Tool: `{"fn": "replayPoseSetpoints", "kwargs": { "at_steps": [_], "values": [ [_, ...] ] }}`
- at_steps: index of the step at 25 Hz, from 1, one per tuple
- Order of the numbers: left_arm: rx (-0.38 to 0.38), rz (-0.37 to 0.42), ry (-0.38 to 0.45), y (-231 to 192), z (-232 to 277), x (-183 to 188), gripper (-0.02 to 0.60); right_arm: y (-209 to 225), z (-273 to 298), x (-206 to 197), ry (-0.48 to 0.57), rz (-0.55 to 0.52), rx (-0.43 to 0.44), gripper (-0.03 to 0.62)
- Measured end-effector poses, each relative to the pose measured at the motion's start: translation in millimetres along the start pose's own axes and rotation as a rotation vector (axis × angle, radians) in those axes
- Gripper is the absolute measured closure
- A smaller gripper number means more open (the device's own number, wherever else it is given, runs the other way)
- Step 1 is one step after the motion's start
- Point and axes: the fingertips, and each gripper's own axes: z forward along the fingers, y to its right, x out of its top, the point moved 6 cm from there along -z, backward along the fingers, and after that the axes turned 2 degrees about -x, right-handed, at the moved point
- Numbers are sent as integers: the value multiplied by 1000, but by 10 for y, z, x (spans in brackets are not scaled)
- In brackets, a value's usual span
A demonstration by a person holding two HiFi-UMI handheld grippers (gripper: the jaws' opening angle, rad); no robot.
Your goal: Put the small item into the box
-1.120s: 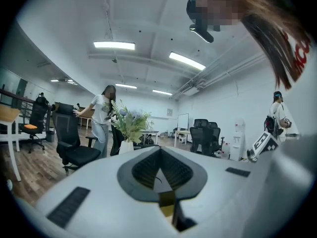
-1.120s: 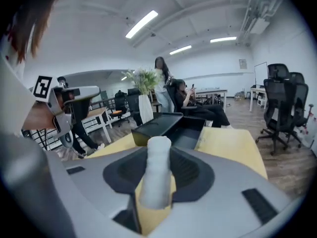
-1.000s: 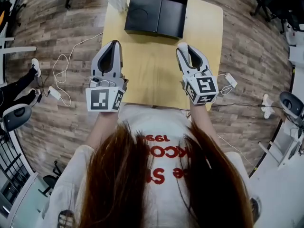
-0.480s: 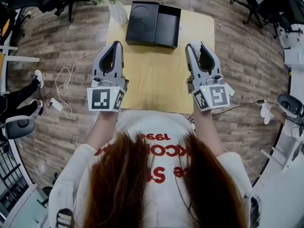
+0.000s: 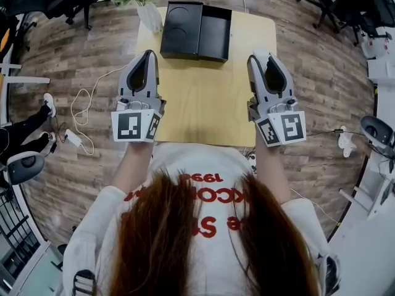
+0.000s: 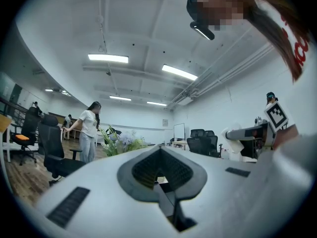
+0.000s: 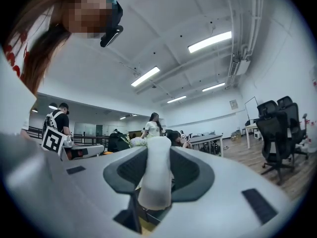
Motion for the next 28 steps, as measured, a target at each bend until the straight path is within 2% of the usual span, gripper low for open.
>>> {"fn": "replayPoseSetpoints", "kwargs": {
  "at_steps": [6, 13, 19, 28],
  "values": [
    [5, -11, -14, -80, 130, -74, 575, 151, 140, -69, -44, 39, 4, 454],
    [20, -21, -38, -196, 368, -285, 575, 265, 555, -340, -136, 66, 54, 454],
    [23, -34, -59, -297, 567, -486, 575, 354, 1005, -705, -231, 87, 61, 454],
    [38, -52, -107, -311, 679, -760, 574, 445, 1475, -1493, -444, 109, 49, 450]
  ]
}}
